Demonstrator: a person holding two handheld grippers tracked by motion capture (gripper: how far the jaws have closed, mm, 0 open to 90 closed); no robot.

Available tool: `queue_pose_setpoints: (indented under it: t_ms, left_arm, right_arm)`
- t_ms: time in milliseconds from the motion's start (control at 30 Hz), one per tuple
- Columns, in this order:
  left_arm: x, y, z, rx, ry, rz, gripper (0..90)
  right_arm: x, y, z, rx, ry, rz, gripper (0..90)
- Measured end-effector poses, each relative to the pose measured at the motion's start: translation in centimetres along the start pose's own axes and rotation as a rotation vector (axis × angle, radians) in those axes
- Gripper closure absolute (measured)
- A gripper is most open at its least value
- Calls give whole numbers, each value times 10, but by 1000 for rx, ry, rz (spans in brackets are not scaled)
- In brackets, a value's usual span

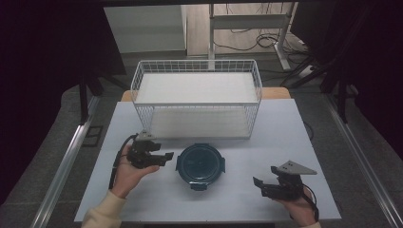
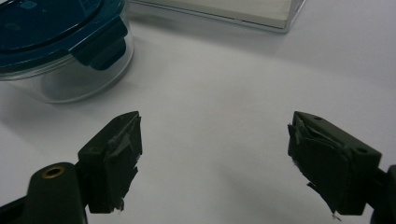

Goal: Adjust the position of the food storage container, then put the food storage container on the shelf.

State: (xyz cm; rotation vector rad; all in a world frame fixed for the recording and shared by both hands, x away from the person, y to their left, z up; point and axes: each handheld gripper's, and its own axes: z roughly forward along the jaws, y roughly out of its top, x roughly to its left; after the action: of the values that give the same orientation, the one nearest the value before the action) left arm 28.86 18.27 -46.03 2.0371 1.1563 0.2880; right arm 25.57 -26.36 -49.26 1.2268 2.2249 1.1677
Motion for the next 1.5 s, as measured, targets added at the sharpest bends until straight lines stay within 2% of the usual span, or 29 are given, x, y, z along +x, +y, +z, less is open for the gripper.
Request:
queue_pose_setpoints:
  t_ms: [33,100,167,300,500,567,767,933,1067,1100,1133,1167,1200,1233,1500]
  left_arm:
    - [0,-6,-2,-3,-10,-2,313]
    - [0,-17,-4,-12,-38,-30,300]
    - [3,-28,-3,9,-51,-43,293]
    - [6,-33,-4,8,-62,-57,289]
    - [3,-31,-8,-13,-83,-59,279]
    - [2,-31,-8,-14,-89,-58,272]
    - [2,-31,-7,-20,-98,-94,242]
    - [1,-31,-7,-22,-105,-98,228]
    - [3,-31,-7,-32,-107,-119,213]
    - [3,-31,-5,-34,-118,-144,205]
    - [3,-31,-5,-34,-118,-144,194]
    - [4,-30,-5,-36,-123,-159,180]
    - [4,-30,-4,-38,-128,-172,180]
    - [5,-28,-3,-40,-136,-186,166]
    - [3,-24,2,-42,-188,-225,154]
  right_arm:
    - [0,0,0,0,-1,-2,176]
    - [1,0,1,-1,5,-7,176]
    - [2,0,1,-2,11,-14,176]
    - [3,1,0,-5,14,-21,176]
    - [2,1,0,-7,14,-19,174]
    - [3,2,-1,-10,27,5,171]
    - [15,11,-1,-15,64,31,166]
    - [21,15,3,-8,74,42,165]
    - [27,22,7,-5,95,49,163]
    - [31,26,11,-1,108,57,160]
    - [31,26,11,-1,108,57,160]
    - [34,29,16,6,129,74,143]
    - [34,29,16,6,129,74,143]
    - [38,32,22,23,167,101,137]
    - [49,44,39,46,196,138,125]
